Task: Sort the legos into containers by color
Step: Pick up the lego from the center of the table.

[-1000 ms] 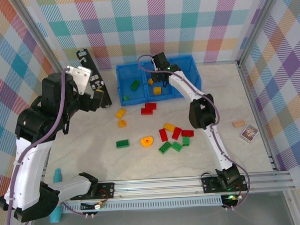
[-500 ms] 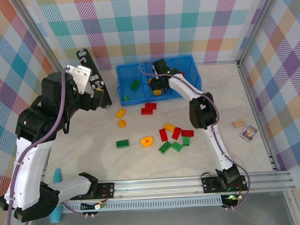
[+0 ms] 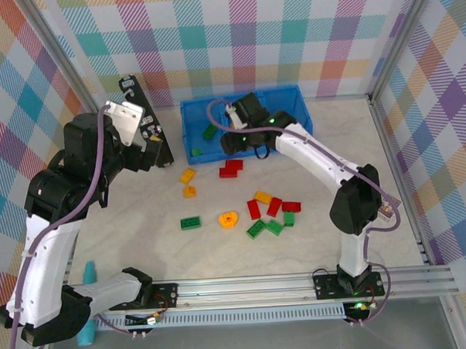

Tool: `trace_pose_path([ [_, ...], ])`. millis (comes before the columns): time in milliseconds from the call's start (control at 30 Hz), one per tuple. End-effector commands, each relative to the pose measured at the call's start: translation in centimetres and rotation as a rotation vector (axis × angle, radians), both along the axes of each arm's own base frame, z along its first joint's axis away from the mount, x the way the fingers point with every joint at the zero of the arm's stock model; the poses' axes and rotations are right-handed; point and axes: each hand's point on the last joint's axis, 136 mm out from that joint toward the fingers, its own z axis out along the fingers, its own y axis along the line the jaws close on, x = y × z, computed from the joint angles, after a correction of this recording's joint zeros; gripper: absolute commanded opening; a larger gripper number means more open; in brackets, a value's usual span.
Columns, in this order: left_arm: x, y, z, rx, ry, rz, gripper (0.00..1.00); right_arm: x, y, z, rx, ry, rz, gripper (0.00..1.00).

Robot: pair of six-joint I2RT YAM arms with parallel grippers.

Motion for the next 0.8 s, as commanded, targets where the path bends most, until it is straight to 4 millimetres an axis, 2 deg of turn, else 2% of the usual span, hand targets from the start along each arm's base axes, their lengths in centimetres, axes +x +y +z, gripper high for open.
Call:
trace_pose_path([
  [0, -0.2, -0.1, 0.9, -0.012, -0.039, -0.024, 1.0, -5.3, -1.0, -4.5, -0.039, 0.258, -0.077, 0.67],
  [100, -0.5, -0.1, 0.7, -0.013, -0.042, -0.031, 1.0, -8.4, -1.4, -6.5, -0.04, 0.369, -0.113, 0.71],
  [233, -1.0, 0.0, 0.9, -0.029, -0.054, -0.037, 1.0, -10.9, -1.8, -8.4, -0.016, 0.496, -0.174, 0.76],
  [433, -2.0, 0.3, 0.4, -0.042, -0.043, -0.039, 1.0, -14.4, -0.2, -9.7, -0.068, 0.569, -0.111, 0.83],
  [567, -2.6, 0.5, 0.4, -0.055, -0.051, -0.043, 1.0, -15.5, 0.7, -10.7, -0.088, 0.596, -0.087, 0.86],
  [767, -3.5, 0.7, 0.3, -0.072, -0.067, -0.052, 1.0, -16.0, 1.6, -11.6, -0.135, 0.595, -0.067, 0.88],
])
